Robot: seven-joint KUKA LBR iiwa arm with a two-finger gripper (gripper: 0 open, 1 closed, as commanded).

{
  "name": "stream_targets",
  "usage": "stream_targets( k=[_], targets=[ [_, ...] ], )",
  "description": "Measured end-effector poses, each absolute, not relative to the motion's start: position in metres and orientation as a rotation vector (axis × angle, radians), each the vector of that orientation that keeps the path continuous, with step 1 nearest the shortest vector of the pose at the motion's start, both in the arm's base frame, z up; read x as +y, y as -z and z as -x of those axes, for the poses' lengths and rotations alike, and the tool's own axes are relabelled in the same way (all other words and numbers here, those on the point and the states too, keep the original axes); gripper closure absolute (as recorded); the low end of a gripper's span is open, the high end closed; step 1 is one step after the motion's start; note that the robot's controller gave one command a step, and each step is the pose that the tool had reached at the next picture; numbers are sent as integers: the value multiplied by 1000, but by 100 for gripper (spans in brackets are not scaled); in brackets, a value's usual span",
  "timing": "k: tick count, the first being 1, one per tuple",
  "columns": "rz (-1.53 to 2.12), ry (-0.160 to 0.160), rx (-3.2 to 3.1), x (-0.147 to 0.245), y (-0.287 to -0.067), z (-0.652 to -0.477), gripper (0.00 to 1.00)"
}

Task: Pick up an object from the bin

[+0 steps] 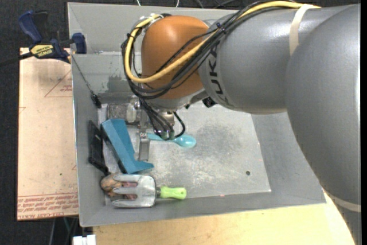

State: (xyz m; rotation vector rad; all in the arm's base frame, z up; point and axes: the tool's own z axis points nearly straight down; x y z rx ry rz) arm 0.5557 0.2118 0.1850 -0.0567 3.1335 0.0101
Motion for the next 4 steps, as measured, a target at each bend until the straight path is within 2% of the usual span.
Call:
stream_targets(
  k=[1, 2, 3, 4],
  targets=[
    [-152, -9, 3138, 205, -175, -581, 0],
    [-183, -7, 3132, 174, -189, -551, 0],
    [-211, -18, 3118, 122, -145, -572, 0],
    [-380, -14, 3113, 104, -133, -575, 0]
  ],
)
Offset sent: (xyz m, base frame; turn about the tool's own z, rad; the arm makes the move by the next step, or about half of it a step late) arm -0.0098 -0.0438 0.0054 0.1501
